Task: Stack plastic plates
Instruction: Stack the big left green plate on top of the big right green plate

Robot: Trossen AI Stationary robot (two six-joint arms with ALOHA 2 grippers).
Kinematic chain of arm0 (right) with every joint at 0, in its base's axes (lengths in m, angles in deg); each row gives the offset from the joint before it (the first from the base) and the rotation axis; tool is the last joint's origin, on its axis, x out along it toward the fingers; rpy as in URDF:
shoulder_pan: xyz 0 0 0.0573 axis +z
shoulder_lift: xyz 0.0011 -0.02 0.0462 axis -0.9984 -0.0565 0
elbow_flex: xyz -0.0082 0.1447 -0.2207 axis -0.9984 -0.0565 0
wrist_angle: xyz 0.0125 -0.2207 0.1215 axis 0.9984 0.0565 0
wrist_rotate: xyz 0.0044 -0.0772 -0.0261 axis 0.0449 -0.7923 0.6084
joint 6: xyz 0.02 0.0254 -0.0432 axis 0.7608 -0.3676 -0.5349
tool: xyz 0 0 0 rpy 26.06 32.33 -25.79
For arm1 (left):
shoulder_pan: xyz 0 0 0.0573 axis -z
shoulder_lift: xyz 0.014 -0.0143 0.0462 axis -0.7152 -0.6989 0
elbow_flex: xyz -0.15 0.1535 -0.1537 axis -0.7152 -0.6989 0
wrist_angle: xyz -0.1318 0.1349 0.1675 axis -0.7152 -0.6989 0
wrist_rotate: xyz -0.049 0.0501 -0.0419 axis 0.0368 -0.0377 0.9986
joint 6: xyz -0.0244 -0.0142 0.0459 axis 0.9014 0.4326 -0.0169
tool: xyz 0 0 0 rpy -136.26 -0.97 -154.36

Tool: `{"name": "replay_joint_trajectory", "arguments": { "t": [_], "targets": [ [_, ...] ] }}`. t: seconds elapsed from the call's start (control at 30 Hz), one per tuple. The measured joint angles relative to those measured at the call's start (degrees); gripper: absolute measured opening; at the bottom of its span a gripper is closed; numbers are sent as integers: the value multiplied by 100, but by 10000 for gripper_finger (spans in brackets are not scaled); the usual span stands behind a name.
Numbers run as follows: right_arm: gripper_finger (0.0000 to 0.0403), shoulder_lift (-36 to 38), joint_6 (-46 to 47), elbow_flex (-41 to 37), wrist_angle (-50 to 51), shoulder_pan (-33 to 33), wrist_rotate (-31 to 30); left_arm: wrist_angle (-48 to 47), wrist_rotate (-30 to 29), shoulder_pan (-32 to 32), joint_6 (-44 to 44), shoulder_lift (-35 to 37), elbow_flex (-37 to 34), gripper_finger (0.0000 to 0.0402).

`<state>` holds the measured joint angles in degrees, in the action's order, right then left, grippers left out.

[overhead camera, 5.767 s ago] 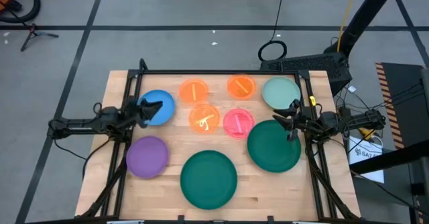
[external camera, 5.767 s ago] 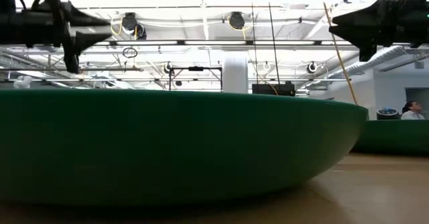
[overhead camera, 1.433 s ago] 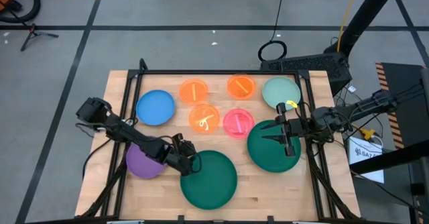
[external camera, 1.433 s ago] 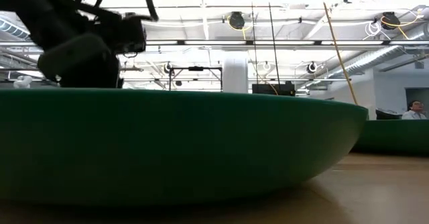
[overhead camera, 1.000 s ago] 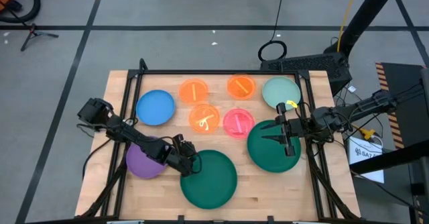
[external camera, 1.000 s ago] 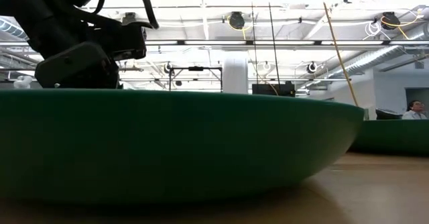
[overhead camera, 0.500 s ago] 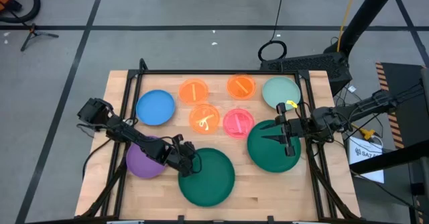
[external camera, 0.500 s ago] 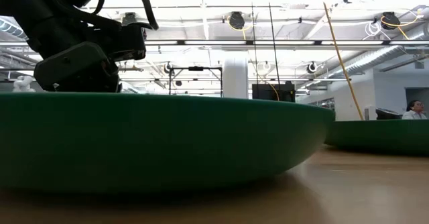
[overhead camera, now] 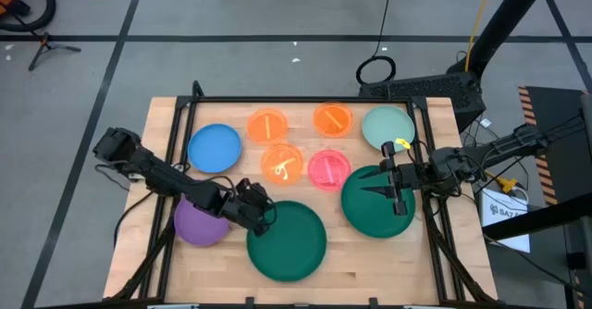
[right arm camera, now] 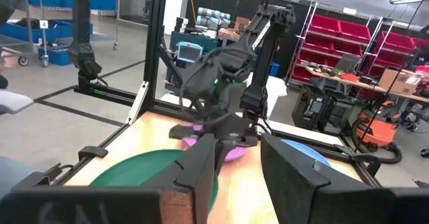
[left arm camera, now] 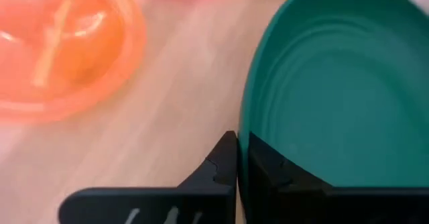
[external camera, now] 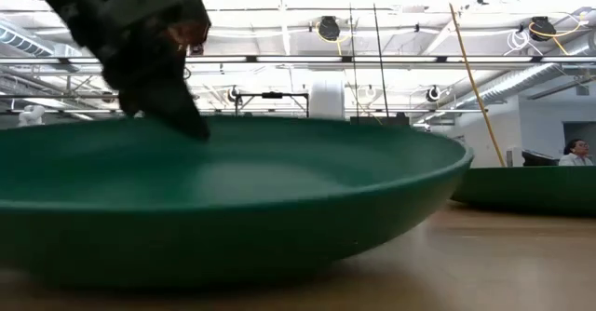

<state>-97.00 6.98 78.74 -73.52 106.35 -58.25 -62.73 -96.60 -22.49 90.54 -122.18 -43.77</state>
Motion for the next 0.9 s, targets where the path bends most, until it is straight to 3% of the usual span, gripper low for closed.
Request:
{"name": "replay_joint_trajectory", "arguments": {
  "t": [0.3,0.57,0.9],
  "targets": [
    [116,0,-41,0,42,2,28,812,-242,-486,-345,460,-3,11],
    [116,-63,-878,0,-43,260,622,1975,-17,-1143,-640,459,-3,11],
    [116,-17,-1229,0,-294,769,610,3571,-19,-1788,-850,156,6,11]
  ]
}}
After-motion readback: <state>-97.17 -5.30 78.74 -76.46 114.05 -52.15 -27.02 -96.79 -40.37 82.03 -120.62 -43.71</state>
